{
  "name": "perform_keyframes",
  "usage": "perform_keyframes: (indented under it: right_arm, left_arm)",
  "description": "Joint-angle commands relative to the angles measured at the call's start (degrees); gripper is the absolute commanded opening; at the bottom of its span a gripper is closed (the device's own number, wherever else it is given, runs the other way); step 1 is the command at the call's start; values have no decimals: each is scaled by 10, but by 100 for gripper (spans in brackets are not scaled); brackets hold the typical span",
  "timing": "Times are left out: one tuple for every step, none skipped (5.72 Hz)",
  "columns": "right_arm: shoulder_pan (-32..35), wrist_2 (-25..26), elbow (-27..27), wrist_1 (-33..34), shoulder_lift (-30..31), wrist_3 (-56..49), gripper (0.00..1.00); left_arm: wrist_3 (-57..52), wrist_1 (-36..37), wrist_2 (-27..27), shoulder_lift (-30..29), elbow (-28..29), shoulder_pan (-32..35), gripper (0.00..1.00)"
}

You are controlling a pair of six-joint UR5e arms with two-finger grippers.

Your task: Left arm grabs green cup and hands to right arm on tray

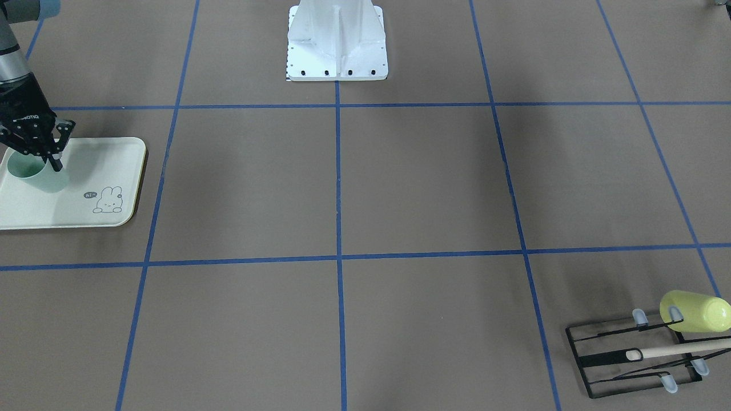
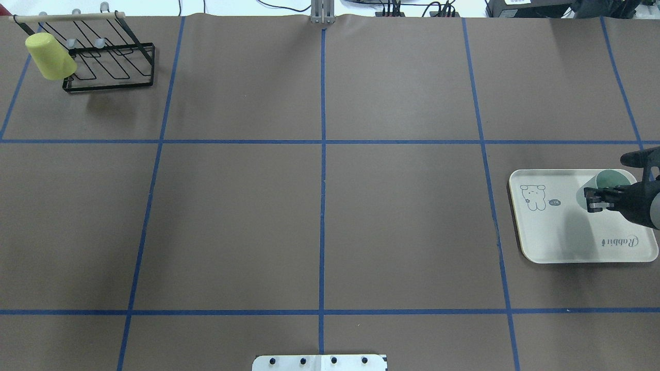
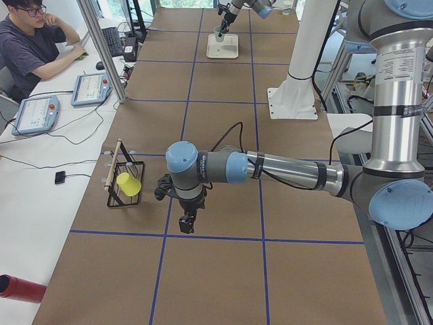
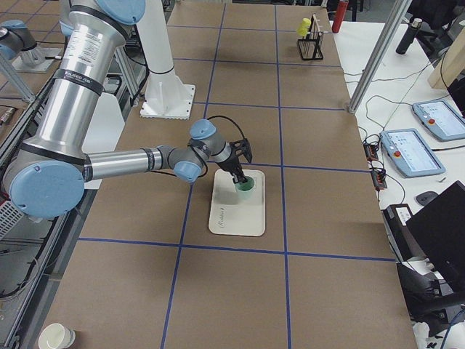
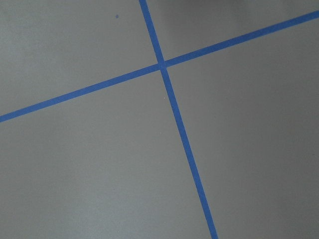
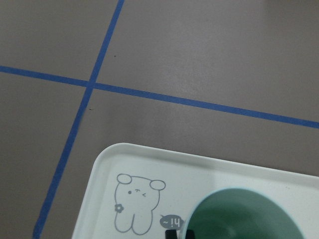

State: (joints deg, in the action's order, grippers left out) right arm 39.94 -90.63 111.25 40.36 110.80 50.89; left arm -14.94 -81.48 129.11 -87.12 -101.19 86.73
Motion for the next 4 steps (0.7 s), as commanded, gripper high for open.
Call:
perform_keyframes:
  right_arm:
    - [-28,29,-19,-5,-1,0,23]
    - [-29,24,-18,-5,-2,0,99]
    - [-28,-8,-15,-6,-4,0,99]
    - [5,-81,6,0,-2,-6,99]
  left_arm:
    - [0,0,0,-1,1,-1,100]
    - [0,0,0,-2,4,-1,100]
    - [2,0,0,-4,6,-2,100]
    - [2,0,0,-3,6,-2,100]
